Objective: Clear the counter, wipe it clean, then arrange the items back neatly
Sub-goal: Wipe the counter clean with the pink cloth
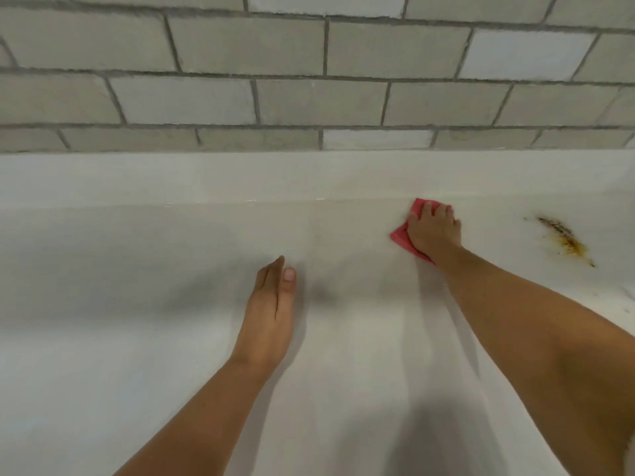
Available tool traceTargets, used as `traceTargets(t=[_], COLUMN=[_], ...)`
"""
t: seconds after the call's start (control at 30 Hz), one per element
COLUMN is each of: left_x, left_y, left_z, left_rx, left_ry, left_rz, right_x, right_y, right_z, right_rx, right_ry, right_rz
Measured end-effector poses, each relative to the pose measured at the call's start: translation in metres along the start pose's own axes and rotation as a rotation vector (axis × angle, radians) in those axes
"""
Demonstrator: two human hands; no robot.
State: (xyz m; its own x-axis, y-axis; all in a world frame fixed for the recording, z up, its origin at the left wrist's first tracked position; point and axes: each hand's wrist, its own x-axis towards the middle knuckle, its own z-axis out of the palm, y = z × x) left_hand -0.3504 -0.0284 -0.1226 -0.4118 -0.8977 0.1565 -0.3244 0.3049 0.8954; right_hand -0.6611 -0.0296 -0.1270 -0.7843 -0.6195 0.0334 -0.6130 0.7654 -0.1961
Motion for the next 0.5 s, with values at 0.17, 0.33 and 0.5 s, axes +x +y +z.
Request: traceTargets(t=[0.17, 0.33, 0.5], left_x=[0.002, 0.003, 0.0], left_y=[-0.003, -0.005, 0.002], left_z=[0.0, 0.0, 0.0], left_rx=[-0.021, -0.061, -0.085], left_ry=[0.017, 0.033, 0.036], left_rz=[0.015, -0.014, -0.022], right_x=[0.014, -0.008, -0.026], right_y=[-0.076, -0.118, -0.118], right_z=[0.011, 0.023, 0.017], right_rx=[0.038, -0.032, -0.014], right_ry=[-0.021, -0.06, -0.137], right_rz=[0.102, -0.144, -0.594])
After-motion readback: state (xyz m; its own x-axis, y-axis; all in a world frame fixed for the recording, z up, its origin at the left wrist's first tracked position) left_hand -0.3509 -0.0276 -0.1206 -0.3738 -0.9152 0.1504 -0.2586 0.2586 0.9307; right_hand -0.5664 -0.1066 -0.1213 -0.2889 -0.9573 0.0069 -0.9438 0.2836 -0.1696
